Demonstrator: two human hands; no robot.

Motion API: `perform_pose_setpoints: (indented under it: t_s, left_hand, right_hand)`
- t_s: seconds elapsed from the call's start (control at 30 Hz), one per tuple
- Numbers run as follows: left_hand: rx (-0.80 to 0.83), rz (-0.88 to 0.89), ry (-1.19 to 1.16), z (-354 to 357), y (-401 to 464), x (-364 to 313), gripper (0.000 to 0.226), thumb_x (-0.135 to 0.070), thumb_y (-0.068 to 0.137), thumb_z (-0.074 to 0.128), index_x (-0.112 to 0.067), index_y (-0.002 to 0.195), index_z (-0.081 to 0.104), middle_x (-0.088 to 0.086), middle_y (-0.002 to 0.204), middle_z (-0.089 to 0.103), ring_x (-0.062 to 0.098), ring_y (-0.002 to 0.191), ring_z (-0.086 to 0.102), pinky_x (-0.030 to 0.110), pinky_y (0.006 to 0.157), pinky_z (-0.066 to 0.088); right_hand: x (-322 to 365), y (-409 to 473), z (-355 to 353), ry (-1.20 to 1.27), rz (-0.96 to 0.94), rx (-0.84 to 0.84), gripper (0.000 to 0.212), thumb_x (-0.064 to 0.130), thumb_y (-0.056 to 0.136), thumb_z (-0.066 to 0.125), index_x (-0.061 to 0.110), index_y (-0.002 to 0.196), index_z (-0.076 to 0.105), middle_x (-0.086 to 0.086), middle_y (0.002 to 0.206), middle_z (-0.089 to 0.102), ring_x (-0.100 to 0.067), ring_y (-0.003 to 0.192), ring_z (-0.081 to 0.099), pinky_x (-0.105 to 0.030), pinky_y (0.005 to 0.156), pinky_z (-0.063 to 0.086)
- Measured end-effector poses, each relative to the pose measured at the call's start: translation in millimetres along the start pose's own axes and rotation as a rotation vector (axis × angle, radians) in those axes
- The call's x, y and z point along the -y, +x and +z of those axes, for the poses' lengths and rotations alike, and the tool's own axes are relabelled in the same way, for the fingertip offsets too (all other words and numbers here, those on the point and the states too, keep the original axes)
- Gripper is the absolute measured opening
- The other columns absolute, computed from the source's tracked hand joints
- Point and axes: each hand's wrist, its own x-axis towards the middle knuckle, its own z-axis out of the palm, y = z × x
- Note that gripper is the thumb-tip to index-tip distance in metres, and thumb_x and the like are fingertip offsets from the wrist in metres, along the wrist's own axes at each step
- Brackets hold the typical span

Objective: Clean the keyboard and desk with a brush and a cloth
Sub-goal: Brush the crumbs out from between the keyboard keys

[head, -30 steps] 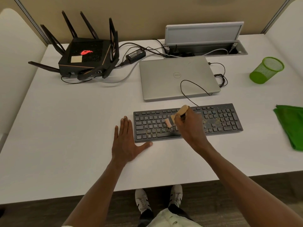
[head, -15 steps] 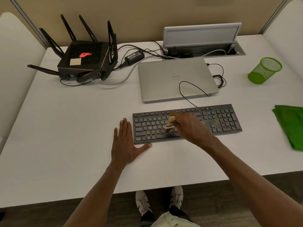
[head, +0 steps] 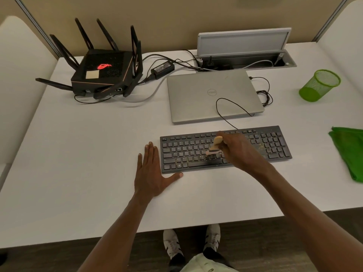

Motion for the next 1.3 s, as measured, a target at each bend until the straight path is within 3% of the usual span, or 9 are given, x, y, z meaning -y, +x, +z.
perform_pose_setpoints:
  t_s: [0.1, 0.23, 0.33, 0.43, 0.5, 0.6, 0.83, 1.13, 1.3]
  left_hand:
    - [0.004, 0.002, 0.005, 0.3, 0.2, 0.0, 0.139, -0.105, 0.069, 0.023, -0.005, 0.162, -0.001, 0.008, 0.170, -0.014, 0.017, 0.156, -0.017, 0.044, 0.128, -0.004]
    - [0.004, 0.003, 0.006, 0.2, 0.3, -0.4, 0.139, -0.105, 0.069, 0.023, -0.005, 0.162, -0.001, 0.008, 0.170, -0.015, 0.017, 0.156, -0.017, 0.044, 0.128, -0.004]
    - [0.000, 0.001, 0.004, 0.2, -0.2, -0.2, 0.138, -0.104, 0.070, 0.025, -0.005, 0.162, 0.000, 0.008, 0.170, -0.015, 0.017, 0.156, -0.017, 0.044, 0.128, -0.004]
    - [0.003, 0.001, 0.023, 0.2, 0.0, -0.7, 0.138, -0.104, 0.070, 0.025, -0.005, 0.162, 0.000, 0.008, 0.170, -0.015, 0.018, 0.156, -0.017, 0.043, 0.128, -0.004]
    - [-0.005, 0.001, 0.018, 0.6, 0.1, -0.3, 0.138, -0.104, 0.070, 0.026, -0.005, 0.162, 0.001, 0.008, 0.170, -0.013, 0.018, 0.157, -0.016, 0.043, 0.128, -0.004]
    - [-0.007, 0.003, 0.013, 1.4, 0.2, -0.3, 0.138, -0.104, 0.070, 0.027, -0.005, 0.162, 0.003, 0.009, 0.170, -0.012, 0.019, 0.157, -0.014, 0.043, 0.128, -0.003]
    - [-0.021, 0.011, 0.022, 3.2, 0.5, 0.6, 0.137, -0.104, 0.070, 0.025, -0.004, 0.162, 0.004, 0.010, 0.170, -0.010, 0.020, 0.157, -0.012, 0.044, 0.128, -0.002]
    - [-0.015, 0.005, 0.030, 3.4, 0.8, 1.3, 0.137, -0.104, 0.070, 0.025, -0.004, 0.162, 0.003, 0.010, 0.170, -0.011, 0.019, 0.157, -0.013, 0.045, 0.128, -0.001]
    - [-0.011, 0.005, 0.024, 2.8, 0.9, 1.0, 0.138, -0.105, 0.069, 0.022, -0.005, 0.162, 0.002, 0.009, 0.170, -0.012, 0.019, 0.157, -0.014, 0.045, 0.128, -0.002]
  right_hand:
    - [-8.9, -4.1, -10.1, -0.027, 0.051, -0.041, 0.009, 0.000, 0.091, 0.061, 0.009, 0.091, 0.060, 0.005, 0.070, 0.059, -0.013, 0.055, 0.056, -0.014, 0.050, 0.032]
    - [-6.1, 4.0, -13.4, 0.045, 0.177, -0.184, 0.008, 0.003, 0.092, 0.058, 0.009, 0.088, 0.061, 0.003, 0.064, 0.062, -0.004, 0.049, 0.053, -0.016, 0.043, 0.038]
    - [-3.2, 14.5, -8.3, 0.124, 0.331, -0.293, 0.007, 0.014, 0.094, 0.058, 0.009, 0.090, 0.062, 0.001, 0.072, 0.067, -0.011, 0.061, 0.062, -0.025, 0.054, 0.050]
    - [2.7, 22.5, 1.3, 0.183, 0.406, -0.365, 0.008, 0.017, 0.094, 0.059, 0.010, 0.090, 0.059, 0.003, 0.073, 0.064, -0.006, 0.062, 0.061, -0.011, 0.052, 0.045]
    - [8.0, 25.0, 9.9, 0.217, 0.441, -0.369, 0.009, 0.019, 0.096, 0.058, 0.011, 0.093, 0.058, 0.004, 0.074, 0.063, -0.002, 0.063, 0.059, -0.010, 0.051, 0.044]
    - [10.5, 17.9, 23.7, 0.238, 0.461, -0.342, 0.012, 0.019, 0.097, 0.055, 0.009, 0.093, 0.059, 0.003, 0.075, 0.065, -0.008, 0.065, 0.063, -0.019, 0.050, 0.048]
    - [13.6, 10.0, 19.9, 0.249, 0.495, -0.373, 0.011, 0.017, 0.095, 0.055, 0.010, 0.088, 0.057, 0.005, 0.069, 0.062, -0.004, 0.057, 0.058, -0.012, 0.047, 0.042]
    - [7.3, 9.6, 22.4, 0.130, 0.439, -0.284, 0.013, 0.019, 0.094, 0.055, 0.011, 0.084, 0.053, 0.001, 0.064, 0.059, -0.015, 0.055, 0.059, -0.032, 0.045, 0.047]
    - [11.1, 18.8, 18.7, 0.185, 0.443, -0.318, 0.012, 0.020, 0.097, 0.052, 0.011, 0.090, 0.054, 0.002, 0.069, 0.061, -0.010, 0.058, 0.059, -0.024, 0.046, 0.042]
